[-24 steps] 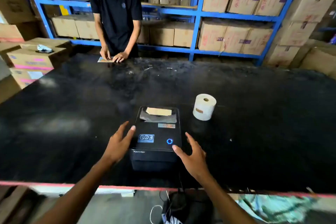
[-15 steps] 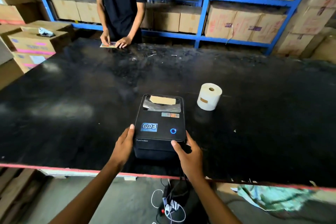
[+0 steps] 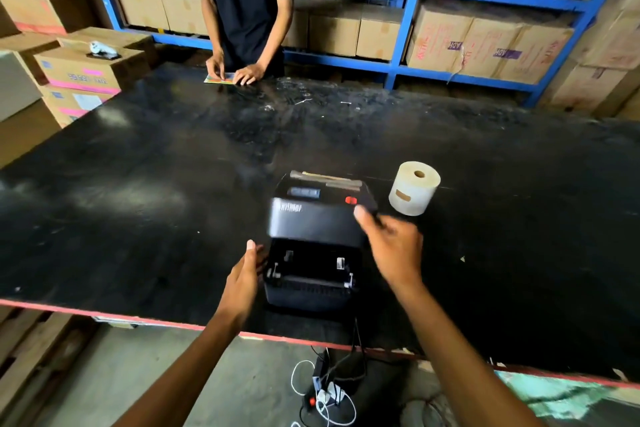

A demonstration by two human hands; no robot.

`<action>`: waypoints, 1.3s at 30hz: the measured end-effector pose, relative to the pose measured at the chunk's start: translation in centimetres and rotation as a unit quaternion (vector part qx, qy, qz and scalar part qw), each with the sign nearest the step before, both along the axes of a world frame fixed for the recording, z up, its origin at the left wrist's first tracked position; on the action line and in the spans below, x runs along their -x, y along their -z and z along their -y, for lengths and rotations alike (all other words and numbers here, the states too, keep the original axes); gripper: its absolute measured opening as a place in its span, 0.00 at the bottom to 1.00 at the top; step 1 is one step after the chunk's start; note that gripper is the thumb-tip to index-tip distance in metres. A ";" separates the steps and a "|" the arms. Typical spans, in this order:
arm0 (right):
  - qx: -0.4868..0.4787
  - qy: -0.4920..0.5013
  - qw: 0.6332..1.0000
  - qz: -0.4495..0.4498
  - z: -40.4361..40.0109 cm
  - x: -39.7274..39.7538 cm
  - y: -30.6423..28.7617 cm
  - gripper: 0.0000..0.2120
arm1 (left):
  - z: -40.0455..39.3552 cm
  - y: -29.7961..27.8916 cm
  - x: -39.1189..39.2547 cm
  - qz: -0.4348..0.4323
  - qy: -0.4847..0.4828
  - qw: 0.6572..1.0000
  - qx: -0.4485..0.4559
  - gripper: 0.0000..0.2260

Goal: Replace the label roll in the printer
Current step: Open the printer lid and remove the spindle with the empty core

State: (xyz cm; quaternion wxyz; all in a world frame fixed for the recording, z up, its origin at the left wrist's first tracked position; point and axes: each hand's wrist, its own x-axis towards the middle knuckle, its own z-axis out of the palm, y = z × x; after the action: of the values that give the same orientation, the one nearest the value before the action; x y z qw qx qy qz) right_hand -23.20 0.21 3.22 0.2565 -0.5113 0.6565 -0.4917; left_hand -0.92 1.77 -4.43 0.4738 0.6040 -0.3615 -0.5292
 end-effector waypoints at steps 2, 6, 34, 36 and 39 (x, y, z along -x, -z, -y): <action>-0.025 0.028 0.999 0.026 3.0 0.2 -2.5 0.24 | 0.5 -0.1 -0.3 0.012 0.001 1.000 -0.011 0.28; 0.000 0.023 0.999 0.032 7.4 0.3 -4.2 0.19 | 1.8 -0.2 -1.1 0.061 0.025 0.998 -0.024 0.30; 0.073 -0.028 0.989 0.127 4.8 1.1 2.6 0.15 | 7.5 -6.6 5.5 0.159 0.038 0.961 0.221 0.15; 0.065 0.003 0.979 0.194 4.8 4.0 2.1 0.14 | 7.2 -7.8 8.4 0.078 0.064 0.974 0.203 0.13; 0.034 0.044 0.966 0.252 4.4 9.7 2.8 0.13 | 7.9 -7.8 13.7 0.060 0.090 0.977 0.184 0.12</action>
State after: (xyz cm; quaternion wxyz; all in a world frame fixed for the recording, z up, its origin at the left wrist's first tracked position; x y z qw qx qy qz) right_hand -32.87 -4.19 0.47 0.3744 -0.3499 0.5754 -0.6374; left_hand -14.61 -6.09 3.32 0.5046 0.5025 -0.5332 -0.4568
